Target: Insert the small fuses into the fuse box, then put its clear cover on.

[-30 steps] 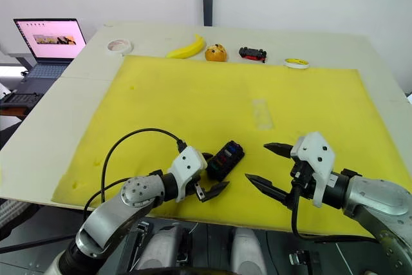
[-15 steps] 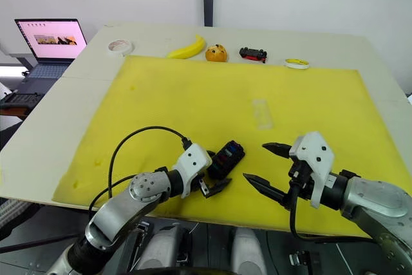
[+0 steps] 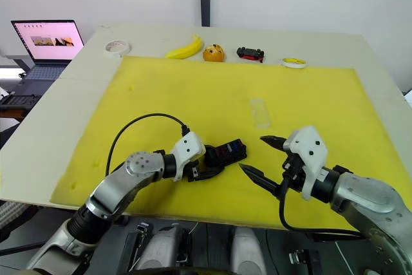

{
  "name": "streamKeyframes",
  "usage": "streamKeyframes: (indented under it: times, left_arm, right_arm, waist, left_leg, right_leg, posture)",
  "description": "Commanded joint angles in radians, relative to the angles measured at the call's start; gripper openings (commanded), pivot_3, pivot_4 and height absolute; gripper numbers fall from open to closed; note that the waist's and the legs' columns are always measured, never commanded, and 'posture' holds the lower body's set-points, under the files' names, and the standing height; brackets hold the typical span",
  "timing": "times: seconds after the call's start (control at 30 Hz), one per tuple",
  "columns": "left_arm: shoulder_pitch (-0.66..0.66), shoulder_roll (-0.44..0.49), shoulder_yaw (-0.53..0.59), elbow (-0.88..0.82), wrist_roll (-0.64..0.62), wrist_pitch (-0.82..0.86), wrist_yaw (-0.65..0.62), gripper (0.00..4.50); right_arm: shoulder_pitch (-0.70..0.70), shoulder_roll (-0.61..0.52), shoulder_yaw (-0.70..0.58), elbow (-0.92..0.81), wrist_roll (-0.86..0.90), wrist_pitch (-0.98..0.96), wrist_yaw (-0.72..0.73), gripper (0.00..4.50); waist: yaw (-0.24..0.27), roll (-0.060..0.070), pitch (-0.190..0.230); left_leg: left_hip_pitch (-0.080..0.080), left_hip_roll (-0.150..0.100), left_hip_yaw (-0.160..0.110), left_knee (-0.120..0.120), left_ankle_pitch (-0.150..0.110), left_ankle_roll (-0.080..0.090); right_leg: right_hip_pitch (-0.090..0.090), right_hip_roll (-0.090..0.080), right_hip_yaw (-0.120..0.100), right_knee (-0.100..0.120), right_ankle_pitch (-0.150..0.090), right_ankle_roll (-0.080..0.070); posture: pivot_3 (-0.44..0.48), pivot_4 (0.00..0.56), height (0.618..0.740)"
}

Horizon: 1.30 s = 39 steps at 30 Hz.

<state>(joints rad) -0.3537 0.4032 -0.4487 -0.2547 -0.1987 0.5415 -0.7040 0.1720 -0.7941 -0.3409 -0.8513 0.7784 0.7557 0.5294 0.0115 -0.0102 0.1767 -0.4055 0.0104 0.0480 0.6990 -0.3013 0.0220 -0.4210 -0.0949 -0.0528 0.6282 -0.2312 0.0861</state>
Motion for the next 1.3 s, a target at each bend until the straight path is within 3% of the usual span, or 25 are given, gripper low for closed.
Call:
streamKeyframes:
  times: [0.03, 0.3, 0.5, 0.77, 1.3]
  left_arm:
    - [-0.033, 0.029, 0.07, 0.065, 0.003, -0.041, -0.034, 2.61]
    - [-0.053, 0.068, 0.099, 0.123, 0.005, -0.104, -0.101, 2.61]
    - [-0.045, 0.05, 0.108, 0.121, 0.009, -0.102, -0.082, 2.61]
    - [-0.042, 0.041, 0.119, 0.132, 0.011, -0.11, -0.08, 2.61]
    - [-0.055, 0.025, 0.111, 0.144, 0.019, -0.122, -0.08, 2.61]
  right_arm:
    - [-0.049, 0.028, 0.052, -0.04, -0.042, 0.026, -0.112, 4.5]
    - [-0.291, 0.204, 0.231, 0.08, -0.178, 0.185, -0.423, 4.5]
    - [-0.419, 0.335, 0.296, 0.259, -0.326, 0.221, -0.561, 4.5]
    - [-0.507, 0.42, 0.314, 0.45, -0.448, 0.17, -0.58, 4.5]
    - [-0.547, 0.542, 0.28, 0.518, -0.519, 0.151, -0.589, 4.5]
  waist:
    - [0.001, 0.001, 0.0]
    - [-0.003, 0.0, -0.001]
    - [-0.001, 0.001, -0.001]
    - [-0.002, 0.002, -0.001]
    - [-0.002, 0.002, -0.001]
  left_leg:
    - [0.0, 0.0, 0.0, 0.0, 0.0, 0.0]
    - [-0.001, 0.001, 0.001, 0.0, 0.0, 0.0]
    - [-0.002, 0.001, 0.001, -0.001, 0.0, 0.0]
    - [-0.002, 0.001, 0.001, -0.001, 0.0, 0.0]
    - [-0.002, 0.001, 0.001, -0.001, 0.0, 0.0]
  right_leg:
    - [-0.001, 0.0, 0.0, 0.0, 0.0, 0.0]
    - [-0.003, 0.001, 0.0, 0.001, 0.0, 0.0]
    - [-0.004, 0.001, 0.0, 0.002, 0.002, 0.002]
    - [-0.004, 0.001, 0.0, 0.002, 0.003, 0.004]
    - [-0.004, 0.001, 0.0, 0.002, 0.003, 0.004]
  posture:
    - [0.0, 0.15, 0.74]
    - [0.0, 0.15, 0.74]
    - [0.0, 0.15, 0.74]
    - [0.0, 0.15, 0.74]
    - [0.0, 0.15, 0.74]
